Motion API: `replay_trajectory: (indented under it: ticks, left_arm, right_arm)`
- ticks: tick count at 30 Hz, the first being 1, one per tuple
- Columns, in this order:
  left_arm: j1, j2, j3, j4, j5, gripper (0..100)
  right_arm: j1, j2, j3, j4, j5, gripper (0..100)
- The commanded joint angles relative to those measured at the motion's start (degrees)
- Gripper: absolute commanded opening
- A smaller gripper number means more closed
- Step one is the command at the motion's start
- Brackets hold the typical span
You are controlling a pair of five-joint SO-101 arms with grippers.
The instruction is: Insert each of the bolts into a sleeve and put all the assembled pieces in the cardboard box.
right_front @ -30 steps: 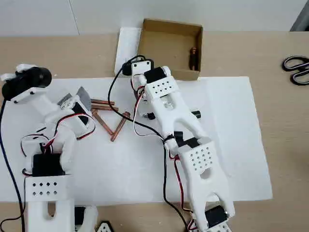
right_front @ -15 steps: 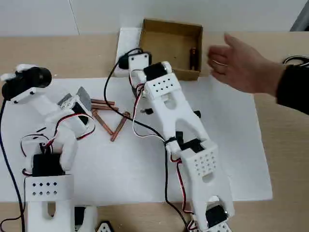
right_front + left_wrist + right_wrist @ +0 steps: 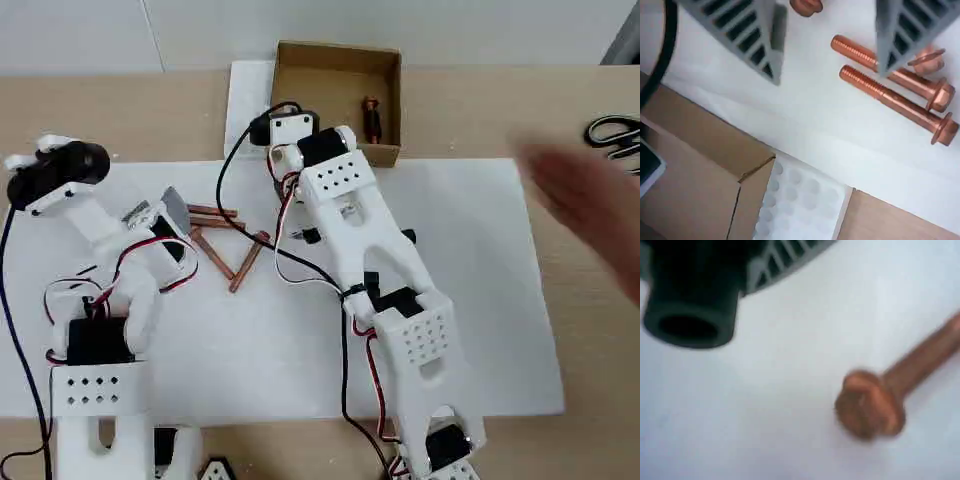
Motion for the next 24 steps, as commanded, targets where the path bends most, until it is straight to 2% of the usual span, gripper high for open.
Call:
replay_trajectory:
  ticks: [1,20,24]
  left_arm:
    - [0.35,-0.97,-0.66,-0.18,-0.53,12]
    - [0.35,-1.05,-5.85,0.18,-1.76,12]
    - [0.35,-1.05,-8.66,0.18,-2.46,8]
  right_arm:
    - [-0.13,-4.88,-0.7,1.27,-0.7,0.2]
    - [1.01,-29.14,-0.35,4.09,-0.62,0.2]
    - [0.92,-34.07,1.58,4.26,-0.62,0.2]
